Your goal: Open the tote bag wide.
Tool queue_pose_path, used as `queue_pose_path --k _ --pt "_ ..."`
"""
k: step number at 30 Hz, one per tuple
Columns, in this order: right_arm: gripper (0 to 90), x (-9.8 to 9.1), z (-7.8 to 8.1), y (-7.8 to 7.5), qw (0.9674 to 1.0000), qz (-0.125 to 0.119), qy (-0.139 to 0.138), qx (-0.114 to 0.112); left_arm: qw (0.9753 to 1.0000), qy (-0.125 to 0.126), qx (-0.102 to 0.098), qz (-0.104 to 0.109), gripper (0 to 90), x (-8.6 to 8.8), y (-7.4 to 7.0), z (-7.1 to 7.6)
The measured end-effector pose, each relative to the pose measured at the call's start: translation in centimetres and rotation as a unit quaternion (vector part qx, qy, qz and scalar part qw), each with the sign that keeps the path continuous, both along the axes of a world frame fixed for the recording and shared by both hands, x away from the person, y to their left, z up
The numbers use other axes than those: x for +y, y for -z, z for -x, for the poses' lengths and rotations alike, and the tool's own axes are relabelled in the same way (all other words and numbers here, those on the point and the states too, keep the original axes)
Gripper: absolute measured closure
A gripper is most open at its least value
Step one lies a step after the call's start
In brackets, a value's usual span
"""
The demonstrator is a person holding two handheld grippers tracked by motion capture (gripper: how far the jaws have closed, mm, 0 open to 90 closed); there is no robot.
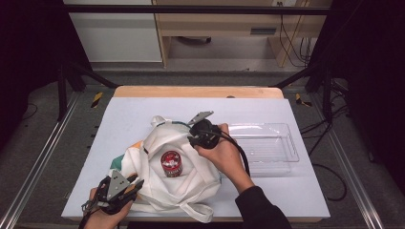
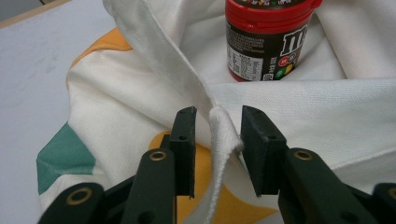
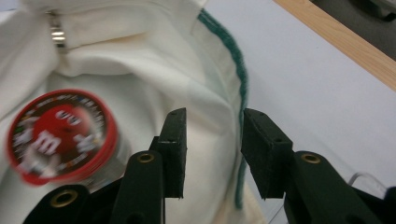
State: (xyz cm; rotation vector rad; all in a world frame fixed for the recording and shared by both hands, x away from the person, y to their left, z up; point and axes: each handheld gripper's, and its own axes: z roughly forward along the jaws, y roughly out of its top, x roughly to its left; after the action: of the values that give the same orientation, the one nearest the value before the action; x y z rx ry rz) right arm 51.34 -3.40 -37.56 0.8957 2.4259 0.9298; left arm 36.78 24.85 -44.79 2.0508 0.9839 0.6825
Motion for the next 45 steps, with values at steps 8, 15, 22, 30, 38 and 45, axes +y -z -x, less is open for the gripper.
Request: queue_pose_path --k 8,15,22,30,38,45 --pt "60.4 -2.6 6.6 0.2 0.9996 -0.017 -0.010 -0.020 0.9999 -0.006 0.003 0.013 65.2 0.5 -0.2 0.5" --pt "65.0 -6.0 10.1 0.5 0.9994 -0.024 0.021 -0.017 0.9999 -0.003 0.004 0.010 68.8 0.3 -0.2 0.6" --pt "67.5 -7.6 11.3 2.4 0.9990 -0.023 0.037 0.009 0.9999 0.003 0.008 0.008 73.0 0.2 -0.1 0.7" --pt "78.7 -8.4 11.6 4.9 0.9979 -0.032 0.036 0.043 0.9997 0.012 0.019 0.002 81.2 0.2 0.0 0.6" --pt "87.8 -8.6 11.1 7.0 0.9969 -0.032 0.039 0.061 0.9995 0.018 0.026 -0.007 83.7 0.0 0.2 0.6" --pt "89.1 -8.9 11.3 6.8 0.9971 -0.036 0.039 0.054 0.9998 0.015 0.015 -0.001 83.7 0.1 -0.2 0.8"
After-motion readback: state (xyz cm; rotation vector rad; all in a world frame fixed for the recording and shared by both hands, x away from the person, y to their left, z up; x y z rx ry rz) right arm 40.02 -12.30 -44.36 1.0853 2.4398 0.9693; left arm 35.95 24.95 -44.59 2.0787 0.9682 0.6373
